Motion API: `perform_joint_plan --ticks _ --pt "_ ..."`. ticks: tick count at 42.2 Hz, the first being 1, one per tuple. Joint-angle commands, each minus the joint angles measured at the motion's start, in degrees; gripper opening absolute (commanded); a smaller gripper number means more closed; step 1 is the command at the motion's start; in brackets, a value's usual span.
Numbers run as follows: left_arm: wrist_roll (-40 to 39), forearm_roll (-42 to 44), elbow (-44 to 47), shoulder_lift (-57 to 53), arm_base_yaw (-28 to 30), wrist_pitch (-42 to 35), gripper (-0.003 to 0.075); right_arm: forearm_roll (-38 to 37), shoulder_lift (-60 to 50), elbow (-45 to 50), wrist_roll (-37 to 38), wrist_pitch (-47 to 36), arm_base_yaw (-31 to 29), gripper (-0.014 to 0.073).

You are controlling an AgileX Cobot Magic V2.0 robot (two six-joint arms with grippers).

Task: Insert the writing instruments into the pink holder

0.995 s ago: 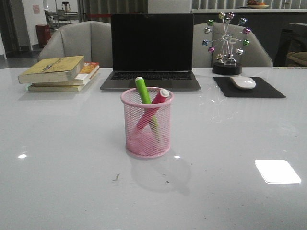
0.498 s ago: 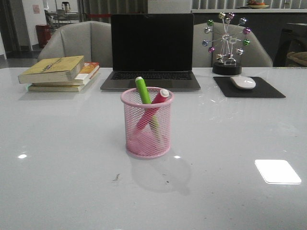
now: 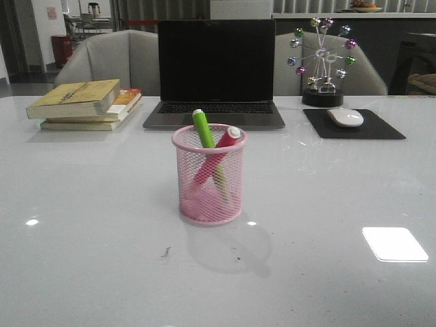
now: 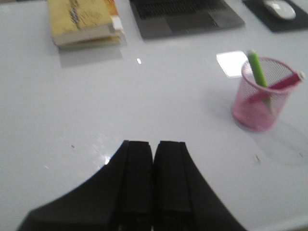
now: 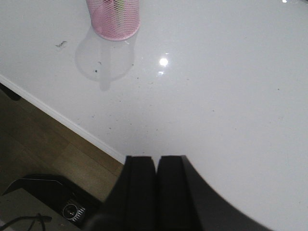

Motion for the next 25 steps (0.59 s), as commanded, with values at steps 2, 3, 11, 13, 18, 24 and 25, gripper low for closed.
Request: perform_joint_plan --ticks 2,3,11,13,18,24,25 --pt "-0.4 -0.8 7.5 -6.5 5.0 -17.8 0.0093 -1.4 -0.2 -1.5 -0.1 -2.9 -0.3 0.0053" --pt "-0.4 -1.1 9.7 -8.1 6.1 -20.5 0.0093 -1.4 -0.2 -1.5 -0.1 -2.9 -0.3 0.0053" --pt "-0.4 -6.3 22.6 -15.3 10.8 -32.6 0.0093 -1.4 -0.2 -1.5 -0.1 -2.9 -0.3 0.0053" --pt "-0.4 -7.1 24.8 -16.1 11.3 -34.6 0.0093 -1.4 -0.2 -1.5 -0.1 -2.9 -0.3 0.0053" --pt "-0.4 -7.2 28.5 -17.8 12.1 -38.4 0.0093 -1.4 -0.2 -1.5 -0.1 -2.9 -0.3 0.0053" --pt "-0.3 -6.6 28.3 -19.7 11.6 -38.3 0.0093 -1.4 -0.2 -1.5 -0.1 -2.8 -0.3 0.0053" --pt "-0.3 -6.3 28.3 -19.6 11.6 -38.5 0.0093 -1.4 -0.2 -1.5 -0.1 -2.7 -0.3 0.0053"
